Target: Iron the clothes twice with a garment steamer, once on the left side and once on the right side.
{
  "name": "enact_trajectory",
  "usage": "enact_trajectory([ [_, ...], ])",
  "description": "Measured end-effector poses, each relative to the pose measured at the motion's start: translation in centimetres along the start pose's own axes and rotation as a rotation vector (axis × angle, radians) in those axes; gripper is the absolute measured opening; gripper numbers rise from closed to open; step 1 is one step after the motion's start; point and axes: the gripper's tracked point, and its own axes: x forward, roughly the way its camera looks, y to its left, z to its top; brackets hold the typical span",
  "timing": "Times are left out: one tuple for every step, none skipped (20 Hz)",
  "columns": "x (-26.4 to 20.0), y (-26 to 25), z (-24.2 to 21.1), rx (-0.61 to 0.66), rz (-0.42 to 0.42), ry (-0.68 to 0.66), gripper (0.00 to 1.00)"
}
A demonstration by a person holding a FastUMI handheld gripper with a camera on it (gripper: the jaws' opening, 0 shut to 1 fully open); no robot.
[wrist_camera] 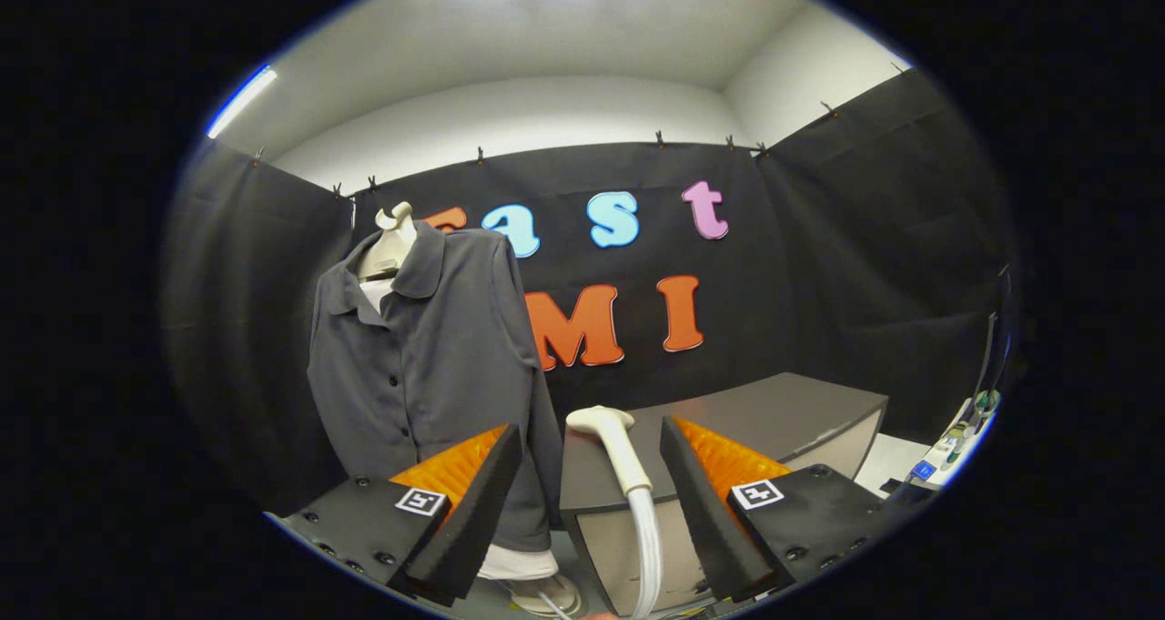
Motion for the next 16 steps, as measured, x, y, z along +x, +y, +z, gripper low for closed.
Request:
enact_trajectory([
  [2.2, -0.5, -0.2, 0.0, -0.009, 0.033, 0.98],
  [4.7, -0.9, -0.1, 0.003, -0.011, 0.058, 0.98],
  [6.8, -1.2, -0.3, 0.006, -0.007, 0.08, 0.98],
  [9.0, -1.2, -0.9, 0.001, 0.012, 0.112, 0.98],
  [11.1, -1.5, -1.8, -0.008, 0.02, 0.155, 0.99],
  [13.1, -2.1, -3.0, -0.014, 0.027, 0.198, 0.99],
  [14.9, -2.7, -4.3, -0.023, 0.031, 0.242, 0.99],
  [16.5, -3.5, -5.4, -0.035, 0.031, 0.285, 0.99],
  [18.3, -3.9, -6.6, -0.045, 0.039, 0.322, 0.99],
  [20.1, -4.2, -7.9, -0.048, 0.047, 0.354, 1.0],
  [21.4, -4.5, -9.1, -0.044, 0.052, 0.391, 0.99],
  [22.6, -4.9, -10.2, -0.03, 0.055, 0.428, 0.99],
  [23.5, -5.0, -11.2, -0.014, 0.061, 0.461, 1.0],
  [23.8, -5.4, -12.5, -0.005, 0.065, 0.51, 1.0],
  [23.9, -5.5, -14.1, 0.001, 0.074, 0.558, 1.0],
  [24.5, -5.1, -15.1, 0.011, 0.092, 0.579, 1.0],
])
